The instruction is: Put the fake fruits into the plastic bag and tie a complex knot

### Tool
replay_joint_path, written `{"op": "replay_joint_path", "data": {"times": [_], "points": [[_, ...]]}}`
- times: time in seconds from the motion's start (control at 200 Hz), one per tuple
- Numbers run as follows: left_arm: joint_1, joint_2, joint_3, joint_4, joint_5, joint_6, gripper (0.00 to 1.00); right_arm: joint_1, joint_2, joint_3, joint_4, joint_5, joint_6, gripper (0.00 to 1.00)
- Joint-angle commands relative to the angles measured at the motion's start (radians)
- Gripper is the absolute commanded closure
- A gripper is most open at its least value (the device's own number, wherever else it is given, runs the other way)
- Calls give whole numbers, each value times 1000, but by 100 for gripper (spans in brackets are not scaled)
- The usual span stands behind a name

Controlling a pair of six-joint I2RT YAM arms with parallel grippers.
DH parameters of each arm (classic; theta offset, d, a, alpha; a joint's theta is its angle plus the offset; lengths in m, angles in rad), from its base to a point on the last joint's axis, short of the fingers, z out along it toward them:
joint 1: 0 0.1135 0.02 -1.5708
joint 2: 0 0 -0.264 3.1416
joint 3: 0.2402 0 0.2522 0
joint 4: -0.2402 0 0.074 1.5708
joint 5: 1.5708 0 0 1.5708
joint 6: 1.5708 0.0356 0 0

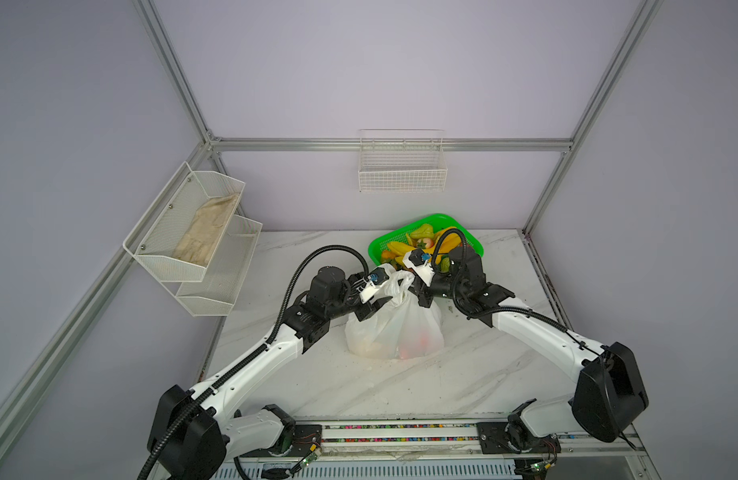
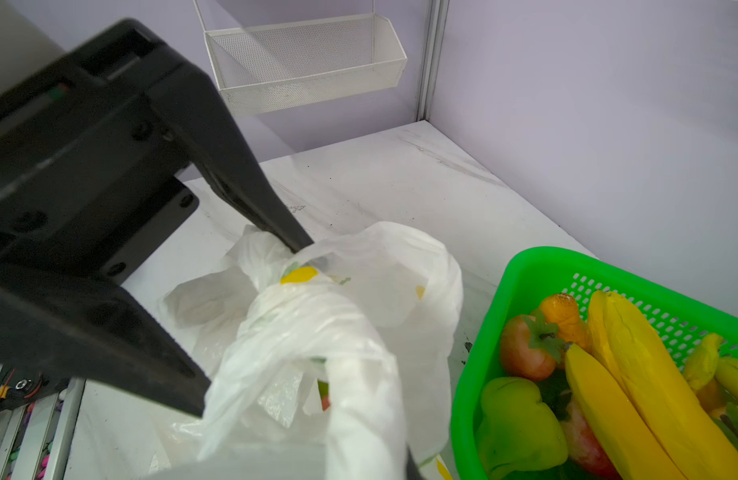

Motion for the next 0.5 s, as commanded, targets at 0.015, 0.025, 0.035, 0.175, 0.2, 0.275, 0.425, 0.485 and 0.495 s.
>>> {"op": "replay_joint_path", "data": {"times": [0.015,0.025,0.035,0.175,0.2,0.275,0.425,0.485,0.495], "points": [[4,13,127,16,-15,17,41,-4,-32,-7,17,-32,-16,100],[4,14,126,17,-15,17,41,-4,-33,-7,17,-31,-17,100],[3,14,125,18,-16,18,40,-4,-33,-7,17,-31,-16,100],[4,20,115,62,-60,5,41,-5,-40,-15,33,-59,-9,100],[3,23,114,68,-68,6,41,-5,-42,-17,37,-68,-3,100],[4,33,111,73,-78,23,41,-4,-44,-20,51,-92,12,100],[4,60,113,85,-89,41,43,-4,-44,-20,36,-82,10,95],[4,72,118,91,-94,41,44,-5,-43,-20,31,-78,6,92],[4,74,119,89,-94,41,44,-4,-44,-20,31,-78,5,92]]}}
